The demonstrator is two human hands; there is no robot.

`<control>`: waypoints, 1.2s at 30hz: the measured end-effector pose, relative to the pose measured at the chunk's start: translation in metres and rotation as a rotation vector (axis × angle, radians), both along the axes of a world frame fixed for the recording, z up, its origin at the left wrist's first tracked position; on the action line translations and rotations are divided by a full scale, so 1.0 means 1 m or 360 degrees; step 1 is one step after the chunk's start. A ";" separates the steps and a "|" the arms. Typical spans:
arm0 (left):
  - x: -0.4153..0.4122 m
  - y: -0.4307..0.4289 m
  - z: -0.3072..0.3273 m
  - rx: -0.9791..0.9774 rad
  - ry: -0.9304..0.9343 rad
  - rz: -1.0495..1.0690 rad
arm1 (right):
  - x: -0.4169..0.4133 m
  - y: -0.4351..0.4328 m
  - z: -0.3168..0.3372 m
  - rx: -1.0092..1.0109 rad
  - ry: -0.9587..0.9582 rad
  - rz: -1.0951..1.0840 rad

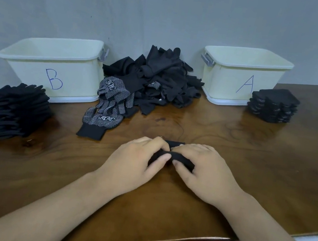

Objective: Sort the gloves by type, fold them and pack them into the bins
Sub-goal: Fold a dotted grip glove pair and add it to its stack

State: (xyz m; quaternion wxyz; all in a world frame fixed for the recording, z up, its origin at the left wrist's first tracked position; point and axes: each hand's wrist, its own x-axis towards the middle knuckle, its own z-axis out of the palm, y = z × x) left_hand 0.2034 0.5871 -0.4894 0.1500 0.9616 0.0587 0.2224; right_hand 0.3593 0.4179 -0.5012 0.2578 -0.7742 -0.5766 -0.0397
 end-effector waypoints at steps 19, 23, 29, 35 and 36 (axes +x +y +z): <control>0.087 0.005 0.011 -0.1773 0.0001 -0.0292 | 0.104 0.001 0.037 0.0335 0.1729 -0.0066; 0.127 0.002 0.004 -0.1780 -0.0078 -0.0231 | 0.138 -0.004 0.032 0.0322 0.1734 -0.0087; 0.186 -0.010 0.004 -0.1814 -0.0327 -0.0196 | 0.179 -0.014 0.033 0.0699 0.1919 0.0017; 0.248 -0.034 0.004 -0.1807 -0.0550 -0.0172 | 0.215 -0.031 0.038 0.0954 0.1728 -0.0087; 0.258 -0.039 0.004 -0.1792 -0.0571 -0.0162 | 0.223 -0.035 0.041 0.0983 0.1707 -0.0102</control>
